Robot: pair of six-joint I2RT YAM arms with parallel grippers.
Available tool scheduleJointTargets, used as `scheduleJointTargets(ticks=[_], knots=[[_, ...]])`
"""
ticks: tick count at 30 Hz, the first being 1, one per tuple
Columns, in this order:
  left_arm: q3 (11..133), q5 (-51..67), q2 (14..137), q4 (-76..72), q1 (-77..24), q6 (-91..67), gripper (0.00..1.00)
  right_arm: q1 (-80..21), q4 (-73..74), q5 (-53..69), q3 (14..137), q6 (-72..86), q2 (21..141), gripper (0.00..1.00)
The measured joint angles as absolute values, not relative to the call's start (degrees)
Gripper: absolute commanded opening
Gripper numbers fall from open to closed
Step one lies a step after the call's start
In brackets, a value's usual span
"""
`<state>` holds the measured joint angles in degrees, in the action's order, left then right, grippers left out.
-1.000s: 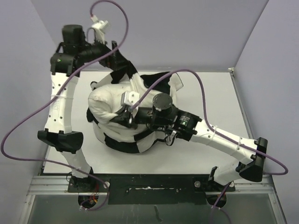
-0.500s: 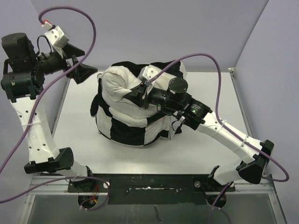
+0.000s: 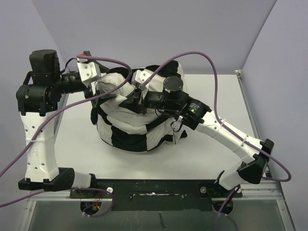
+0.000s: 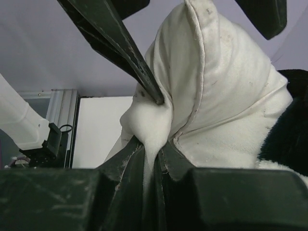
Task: Remove the pillowcase from the pillow
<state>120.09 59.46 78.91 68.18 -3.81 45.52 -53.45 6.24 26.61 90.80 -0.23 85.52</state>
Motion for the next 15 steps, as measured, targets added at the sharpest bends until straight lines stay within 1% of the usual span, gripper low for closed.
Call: scheduleJointTargets(ticks=[1,3,5,6,7,8,9,10,11,12,15], knots=[[119.63,58.63,78.91,68.14,-4.1,46.22,0.97,-53.69,6.83,27.14,91.22,-0.54,85.73,0.0],[119.33,56.95,79.11,68.66,-5.32,47.62,0.91,-53.93,8.16,27.94,92.42,-1.06,86.43,0.0],[119.44,55.13,79.59,69.91,-7.55,49.32,0.81,-54.04,9.63,28.45,93.91,-1.26,87.2,0.05],[119.72,54.5,80.07,71.18,-8.62,50.28,0.72,-54.04,10.41,28.71,94.39,-1.26,87.44,0.1],[120.03,54.13,80.68,72.49,-9.5,51.16,0.59,-54.0,10.92,28.88,94.54,-1.23,87.44,0.18],[120.09,53.93,81.36,73.65,-10.17,51.99,0.38,-53.87,11.57,29.12,94.56,-1.1,87.44,0.26],[120.03,53.76,81.91,74.7,-10.57,52.51,0.22,-53.58,12.03,29.28,94.54,-0.71,87.44,0.32],[119.81,53.43,82.35,75.42,-10.9,52.64,0.11,-53.15,12.47,29.45,94.54,-0.19,87.44,0.4],[119.35,53.19,82.67,75.7,-11.27,52.9,0.04,-52.49,12.75,29.45,94.54,0.49,87.42,0.48],[118.63,52.95,82.85,75.66,-11.55,52.95,0.0,-51.55,12.78,29.45,94.43,1.45,87.26,0.57],[116.53,52.03,82.83,73.12,-11.99,52.62,0.0,-48.29,12.95,29.63,92.58,5.02,85.14,0.72]])
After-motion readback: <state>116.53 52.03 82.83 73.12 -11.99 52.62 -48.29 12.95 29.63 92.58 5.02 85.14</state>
